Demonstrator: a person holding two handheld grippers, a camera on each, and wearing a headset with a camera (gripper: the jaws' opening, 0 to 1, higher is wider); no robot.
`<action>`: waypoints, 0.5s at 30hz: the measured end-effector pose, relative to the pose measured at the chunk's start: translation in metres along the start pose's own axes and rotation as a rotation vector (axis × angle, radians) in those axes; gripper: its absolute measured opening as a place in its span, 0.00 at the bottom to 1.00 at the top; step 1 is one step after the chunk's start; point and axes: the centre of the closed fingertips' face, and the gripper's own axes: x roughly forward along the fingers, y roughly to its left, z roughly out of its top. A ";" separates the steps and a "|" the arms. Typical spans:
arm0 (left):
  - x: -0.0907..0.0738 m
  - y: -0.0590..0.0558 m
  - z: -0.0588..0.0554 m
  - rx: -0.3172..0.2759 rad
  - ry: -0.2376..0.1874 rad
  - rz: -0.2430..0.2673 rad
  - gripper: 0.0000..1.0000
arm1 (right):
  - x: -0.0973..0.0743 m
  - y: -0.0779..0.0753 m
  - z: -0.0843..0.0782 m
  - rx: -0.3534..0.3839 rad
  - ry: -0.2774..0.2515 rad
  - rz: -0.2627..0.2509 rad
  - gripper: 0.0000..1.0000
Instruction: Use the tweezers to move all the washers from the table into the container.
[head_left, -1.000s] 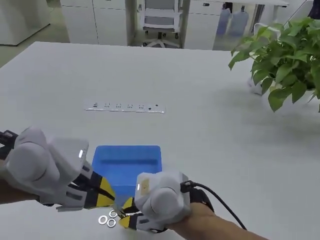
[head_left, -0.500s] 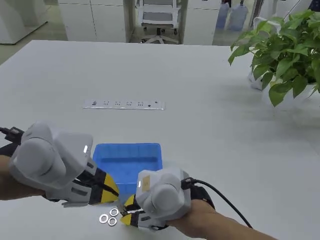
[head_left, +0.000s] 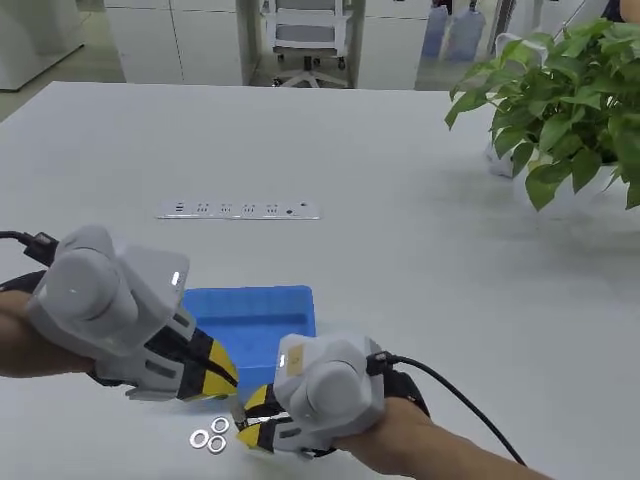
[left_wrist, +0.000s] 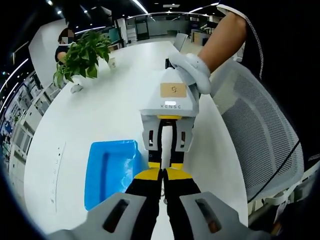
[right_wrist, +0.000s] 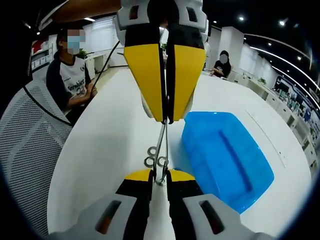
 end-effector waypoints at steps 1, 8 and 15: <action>0.000 0.000 0.000 0.002 0.000 -0.001 0.05 | 0.000 0.000 0.000 0.001 -0.001 0.000 0.13; 0.002 -0.001 0.002 -0.011 -0.009 -0.003 0.05 | 0.001 0.000 0.001 0.014 -0.003 0.000 0.12; 0.002 -0.002 0.002 -0.022 -0.008 -0.011 0.05 | 0.002 0.001 0.000 0.025 0.005 0.010 0.11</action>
